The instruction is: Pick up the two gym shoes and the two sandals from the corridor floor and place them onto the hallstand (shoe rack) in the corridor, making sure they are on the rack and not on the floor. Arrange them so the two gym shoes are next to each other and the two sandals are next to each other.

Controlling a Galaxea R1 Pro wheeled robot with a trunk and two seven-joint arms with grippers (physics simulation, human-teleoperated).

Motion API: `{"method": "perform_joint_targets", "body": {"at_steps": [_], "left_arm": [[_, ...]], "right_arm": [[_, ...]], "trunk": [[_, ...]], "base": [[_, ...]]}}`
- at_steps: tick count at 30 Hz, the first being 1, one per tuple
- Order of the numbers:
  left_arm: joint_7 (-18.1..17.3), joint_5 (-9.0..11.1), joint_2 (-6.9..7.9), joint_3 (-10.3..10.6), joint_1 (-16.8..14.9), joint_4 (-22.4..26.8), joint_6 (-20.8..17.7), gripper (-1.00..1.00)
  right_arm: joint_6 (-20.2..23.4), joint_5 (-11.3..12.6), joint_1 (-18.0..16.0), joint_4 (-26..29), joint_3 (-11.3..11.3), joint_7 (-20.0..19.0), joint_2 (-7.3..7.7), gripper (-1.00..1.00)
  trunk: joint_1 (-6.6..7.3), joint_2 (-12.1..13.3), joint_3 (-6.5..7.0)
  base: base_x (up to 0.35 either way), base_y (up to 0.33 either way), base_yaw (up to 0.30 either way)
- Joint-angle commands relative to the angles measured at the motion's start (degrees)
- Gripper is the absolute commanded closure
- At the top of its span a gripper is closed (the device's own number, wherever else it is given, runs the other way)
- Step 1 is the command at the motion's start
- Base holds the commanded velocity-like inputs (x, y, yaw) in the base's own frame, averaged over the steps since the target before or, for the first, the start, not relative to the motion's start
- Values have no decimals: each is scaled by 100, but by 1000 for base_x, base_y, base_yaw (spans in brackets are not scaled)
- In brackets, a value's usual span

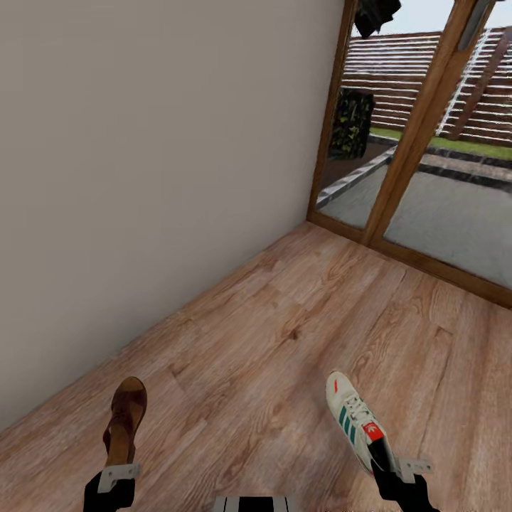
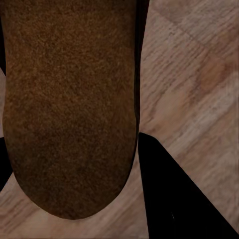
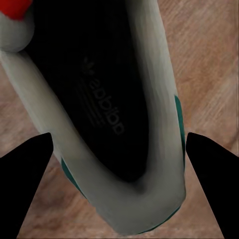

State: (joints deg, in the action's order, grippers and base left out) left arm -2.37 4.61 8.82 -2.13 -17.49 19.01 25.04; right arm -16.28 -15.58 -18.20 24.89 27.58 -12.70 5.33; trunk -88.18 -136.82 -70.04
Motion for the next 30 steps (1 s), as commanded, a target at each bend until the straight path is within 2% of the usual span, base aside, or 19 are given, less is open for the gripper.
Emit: {"method": "perform_joint_targets", "body": {"at_steps": [1,4,8,15,30], "left_arm": [[-23,27,-1,-6,0,-33,60,100],[-25,31,-17,-6,0,-235,216,100],[-31,5,-94,2,0,-256,237,100],[-32,15,-108,3,0,-261,240,100],[-36,15,-108,3,0,-266,246,100]], "right_arm": [[-25,-34,-8,-23,60,-40,-4,100],[-91,-32,-8,-290,75,-40,-1,100],[-200,-40,-8,-338,73,-47,-5,100],[-208,-43,-8,-345,77,-63,2,100],[-209,-41,-8,-467,79,-66,10,100]], "trunk": [[24,40,21],[68,120,72],[68,120,96],[68,120,141],[68,120,236]], "base": [[0,0,-271],[0,0,-268],[0,0,-253],[-21,20,-242],[-182,222,-241]]}}
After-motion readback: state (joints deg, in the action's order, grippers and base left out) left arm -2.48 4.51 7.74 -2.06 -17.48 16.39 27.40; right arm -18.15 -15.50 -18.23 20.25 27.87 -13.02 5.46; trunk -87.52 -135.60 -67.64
